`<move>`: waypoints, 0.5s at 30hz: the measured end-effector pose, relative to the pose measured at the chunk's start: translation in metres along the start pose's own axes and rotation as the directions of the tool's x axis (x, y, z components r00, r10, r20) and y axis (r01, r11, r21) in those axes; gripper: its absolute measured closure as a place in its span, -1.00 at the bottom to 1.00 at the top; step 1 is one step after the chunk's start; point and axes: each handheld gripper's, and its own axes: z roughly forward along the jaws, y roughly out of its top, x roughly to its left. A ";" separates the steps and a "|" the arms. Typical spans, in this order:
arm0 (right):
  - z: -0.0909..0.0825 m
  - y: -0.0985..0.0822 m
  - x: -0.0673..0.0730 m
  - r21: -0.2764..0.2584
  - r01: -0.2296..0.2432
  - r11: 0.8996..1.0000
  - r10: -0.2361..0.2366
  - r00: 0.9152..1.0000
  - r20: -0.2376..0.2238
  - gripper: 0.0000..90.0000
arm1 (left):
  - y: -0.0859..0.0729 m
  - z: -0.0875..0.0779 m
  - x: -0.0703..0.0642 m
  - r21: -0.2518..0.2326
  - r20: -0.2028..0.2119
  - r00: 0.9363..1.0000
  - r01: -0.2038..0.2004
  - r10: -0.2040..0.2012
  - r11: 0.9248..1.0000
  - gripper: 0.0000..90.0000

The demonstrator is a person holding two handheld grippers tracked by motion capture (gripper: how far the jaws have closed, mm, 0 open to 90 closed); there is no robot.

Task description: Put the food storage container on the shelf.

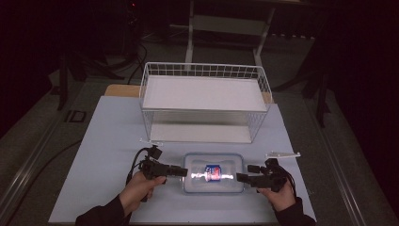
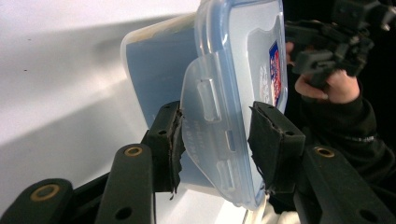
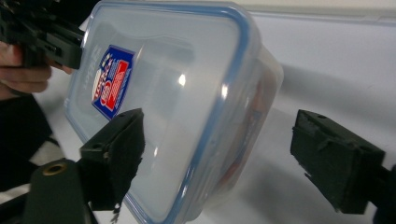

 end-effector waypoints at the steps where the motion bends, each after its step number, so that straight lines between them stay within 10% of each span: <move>1: 0.000 0.000 -0.002 0.004 -0.015 1.000 0.015 1.000 -0.016 -0.53 | -0.001 -0.001 -0.001 0.004 -0.001 1.000 -0.010 0.010 1.000 0.25; 15: 0.000 -0.003 -0.004 0.074 -0.084 0.994 0.093 0.988 -0.120 0.03 | -0.007 -0.003 -0.009 -0.002 -0.018 0.999 -0.040 0.039 0.999 0.28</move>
